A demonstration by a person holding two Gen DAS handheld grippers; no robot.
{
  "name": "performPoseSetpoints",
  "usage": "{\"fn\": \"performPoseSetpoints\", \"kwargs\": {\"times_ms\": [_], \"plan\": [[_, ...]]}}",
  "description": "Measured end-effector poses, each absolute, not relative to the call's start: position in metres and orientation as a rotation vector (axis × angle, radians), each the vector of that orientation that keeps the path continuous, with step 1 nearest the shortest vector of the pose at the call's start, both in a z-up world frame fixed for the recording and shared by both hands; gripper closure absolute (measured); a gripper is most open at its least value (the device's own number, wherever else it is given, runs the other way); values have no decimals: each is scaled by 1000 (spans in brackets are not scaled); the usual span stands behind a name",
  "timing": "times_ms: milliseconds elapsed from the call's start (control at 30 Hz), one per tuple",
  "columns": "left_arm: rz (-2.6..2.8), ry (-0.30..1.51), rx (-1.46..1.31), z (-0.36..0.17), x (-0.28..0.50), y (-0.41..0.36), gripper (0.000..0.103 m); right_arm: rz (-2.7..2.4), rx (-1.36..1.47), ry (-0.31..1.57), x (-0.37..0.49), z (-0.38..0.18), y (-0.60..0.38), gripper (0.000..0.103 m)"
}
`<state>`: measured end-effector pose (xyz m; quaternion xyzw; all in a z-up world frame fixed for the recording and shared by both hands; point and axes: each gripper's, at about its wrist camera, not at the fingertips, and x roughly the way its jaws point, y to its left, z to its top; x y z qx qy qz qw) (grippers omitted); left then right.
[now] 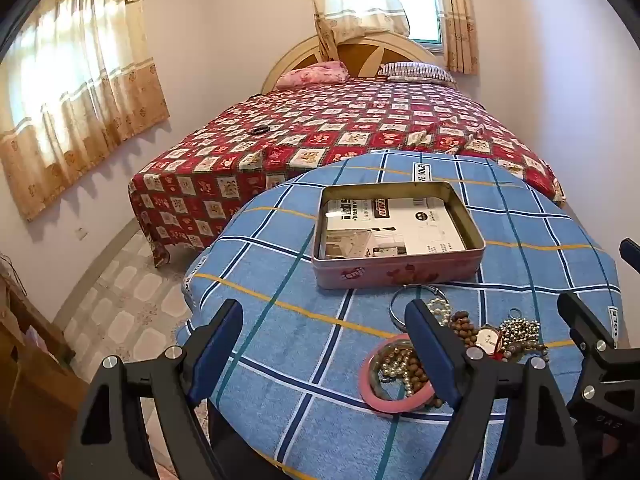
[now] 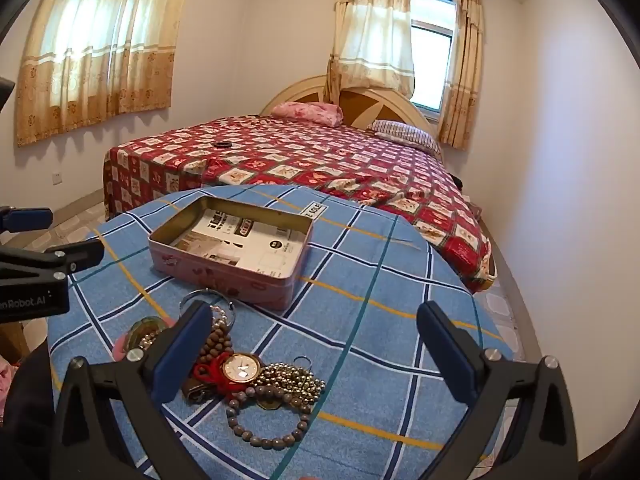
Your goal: Organize jewelry
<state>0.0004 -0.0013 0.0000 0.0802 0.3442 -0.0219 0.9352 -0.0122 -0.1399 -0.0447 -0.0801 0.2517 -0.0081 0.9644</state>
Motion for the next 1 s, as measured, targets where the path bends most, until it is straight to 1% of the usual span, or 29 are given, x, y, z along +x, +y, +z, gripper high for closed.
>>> {"fn": "performPoseSetpoints", "kwargs": {"times_ms": [1000], "plan": [[-44,704,170,-4,0,-2,19,-15,-172,517,-13,-46,-139,0]]}}
